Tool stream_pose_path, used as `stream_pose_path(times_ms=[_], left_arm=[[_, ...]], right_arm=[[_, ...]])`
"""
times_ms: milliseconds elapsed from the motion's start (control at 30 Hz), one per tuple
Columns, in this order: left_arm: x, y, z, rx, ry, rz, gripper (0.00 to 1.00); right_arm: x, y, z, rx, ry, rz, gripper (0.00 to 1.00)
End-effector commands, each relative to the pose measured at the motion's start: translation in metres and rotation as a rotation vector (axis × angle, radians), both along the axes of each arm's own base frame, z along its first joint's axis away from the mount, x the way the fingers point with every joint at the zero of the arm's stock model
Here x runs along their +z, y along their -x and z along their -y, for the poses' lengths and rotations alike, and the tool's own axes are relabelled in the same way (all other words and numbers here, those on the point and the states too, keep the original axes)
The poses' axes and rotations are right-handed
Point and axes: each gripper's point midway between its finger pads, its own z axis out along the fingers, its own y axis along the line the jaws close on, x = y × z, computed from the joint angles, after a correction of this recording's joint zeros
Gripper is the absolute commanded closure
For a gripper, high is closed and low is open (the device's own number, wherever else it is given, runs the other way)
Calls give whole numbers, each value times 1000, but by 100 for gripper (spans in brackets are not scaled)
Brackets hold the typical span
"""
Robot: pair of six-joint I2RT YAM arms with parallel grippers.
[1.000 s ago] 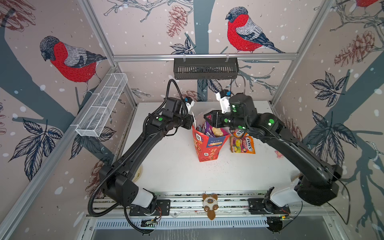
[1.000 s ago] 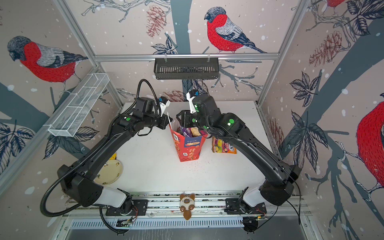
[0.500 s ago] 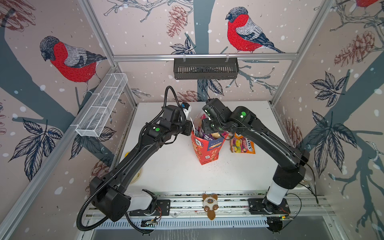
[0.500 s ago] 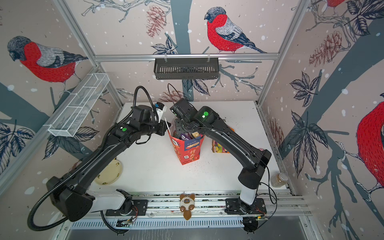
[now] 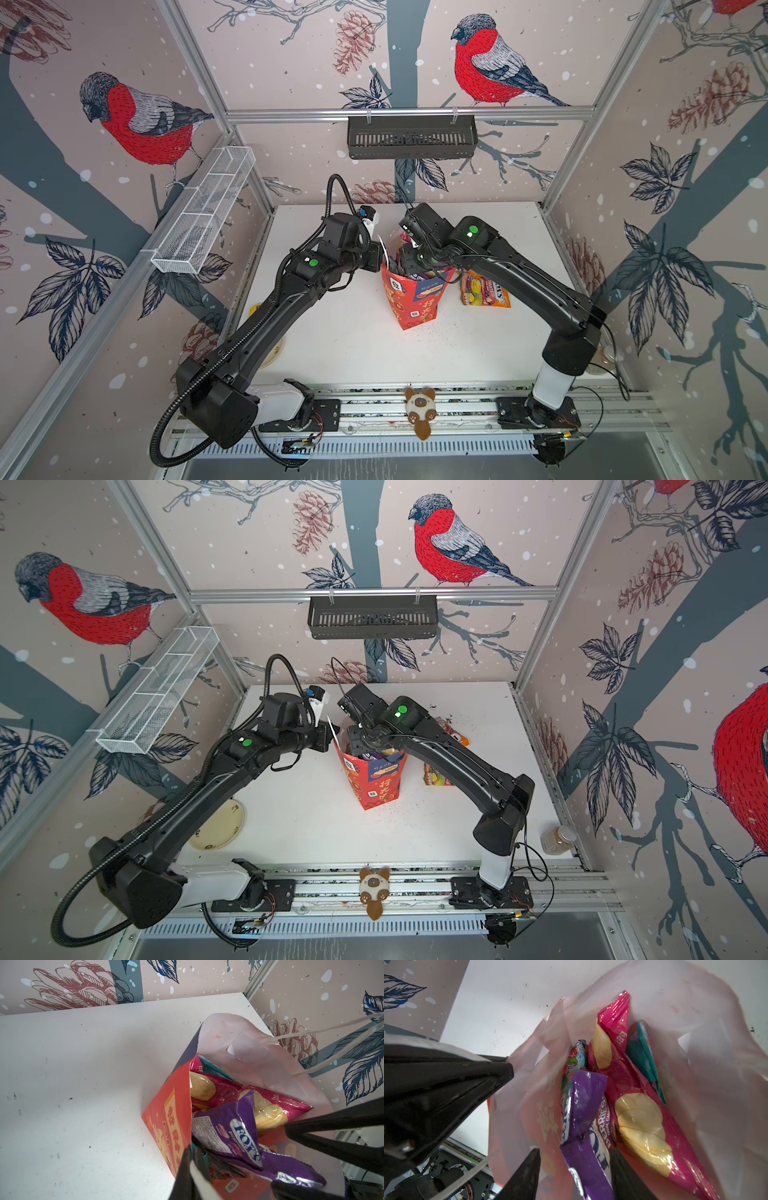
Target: Take the snacks out of the paper bag
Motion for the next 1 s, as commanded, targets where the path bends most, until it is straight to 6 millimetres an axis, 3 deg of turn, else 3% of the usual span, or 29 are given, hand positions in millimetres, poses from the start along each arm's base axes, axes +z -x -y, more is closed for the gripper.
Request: stream_pose_path(times_ms=[0,267,400,600,767,967], left_arm=[[13,-3,4,-6,36,48,100],[17,-4,4,-4,38,61,100],[18,-5,4,-2,34,68,100],[20,-7,3,-1,25,82,100],[20,-10,4,-2,24,84,100],[22,-13,6,-3,24,93,100]], right_arm=[[-6,-7,-8,9,2,10,44],[-29,-16,-12,-8,78,-16,52],[-30,-18,-11,-19,84,-12,65],[-23,-23,-6,-34,73,4,93],[4,-30,-7,-32,-7,65,97],[69,-35,-4,0,-187,218,99]])
